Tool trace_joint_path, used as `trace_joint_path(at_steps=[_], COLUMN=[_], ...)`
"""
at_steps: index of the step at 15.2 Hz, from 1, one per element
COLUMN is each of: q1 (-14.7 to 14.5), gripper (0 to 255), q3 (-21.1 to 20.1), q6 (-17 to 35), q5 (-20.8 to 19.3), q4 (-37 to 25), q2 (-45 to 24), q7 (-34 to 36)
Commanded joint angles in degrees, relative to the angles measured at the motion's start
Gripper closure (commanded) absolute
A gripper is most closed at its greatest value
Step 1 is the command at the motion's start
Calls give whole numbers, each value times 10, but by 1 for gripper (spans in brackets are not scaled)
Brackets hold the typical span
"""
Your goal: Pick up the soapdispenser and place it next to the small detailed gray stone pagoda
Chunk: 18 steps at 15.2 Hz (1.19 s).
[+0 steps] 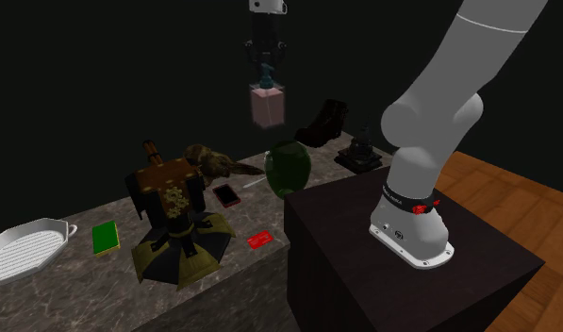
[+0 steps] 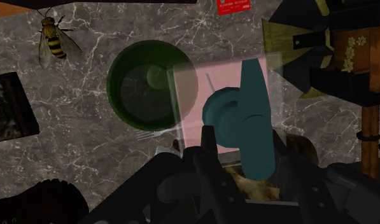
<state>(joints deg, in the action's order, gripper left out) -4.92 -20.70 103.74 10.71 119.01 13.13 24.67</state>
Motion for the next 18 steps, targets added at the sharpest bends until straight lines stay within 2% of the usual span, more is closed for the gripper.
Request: trace_joint_path(at_steps=[1,10,18], q1=[11,59,106], gripper=[255,255,255], q3=[20,108,185], q6=[0,-15,-24], q5=[1,-23,-60], q4=[25,73,74], q2=[21,69,68], q7=[-34,-161,-271])
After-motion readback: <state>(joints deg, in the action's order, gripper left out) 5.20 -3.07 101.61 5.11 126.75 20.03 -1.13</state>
